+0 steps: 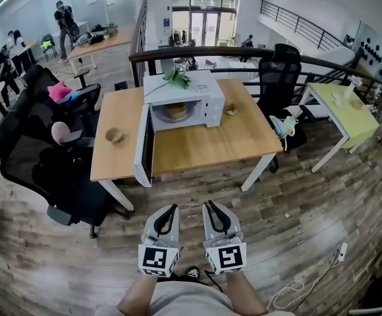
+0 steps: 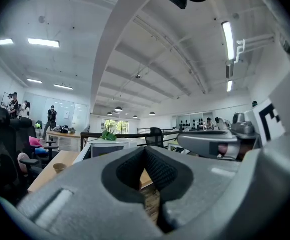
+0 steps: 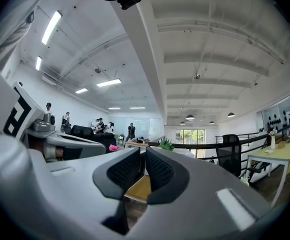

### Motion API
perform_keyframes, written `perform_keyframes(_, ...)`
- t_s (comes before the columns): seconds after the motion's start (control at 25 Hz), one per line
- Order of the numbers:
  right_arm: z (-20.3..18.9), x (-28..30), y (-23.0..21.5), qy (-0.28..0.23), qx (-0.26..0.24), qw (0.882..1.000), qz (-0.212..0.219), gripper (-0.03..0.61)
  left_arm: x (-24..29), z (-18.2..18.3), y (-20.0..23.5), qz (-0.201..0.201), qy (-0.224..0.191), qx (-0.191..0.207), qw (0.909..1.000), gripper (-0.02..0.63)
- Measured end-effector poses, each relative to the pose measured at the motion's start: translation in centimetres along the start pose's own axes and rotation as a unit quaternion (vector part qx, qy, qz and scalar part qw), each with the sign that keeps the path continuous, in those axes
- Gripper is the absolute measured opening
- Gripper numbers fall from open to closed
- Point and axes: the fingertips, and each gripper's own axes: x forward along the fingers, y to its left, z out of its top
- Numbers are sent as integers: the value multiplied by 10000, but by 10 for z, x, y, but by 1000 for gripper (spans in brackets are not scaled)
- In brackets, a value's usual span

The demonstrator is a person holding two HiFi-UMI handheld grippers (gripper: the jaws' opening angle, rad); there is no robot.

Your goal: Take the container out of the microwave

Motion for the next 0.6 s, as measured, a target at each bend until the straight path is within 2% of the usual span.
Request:
perform_keyframes(0.32,-12,9,-9,168,-57,9997,189,55,16,-7,0,125,115,-50,9998,3)
perform_keyframes(0.6,-25,40,-39,245,-134,9995,127,55,65,-16,12,60,87,-240,9997,3)
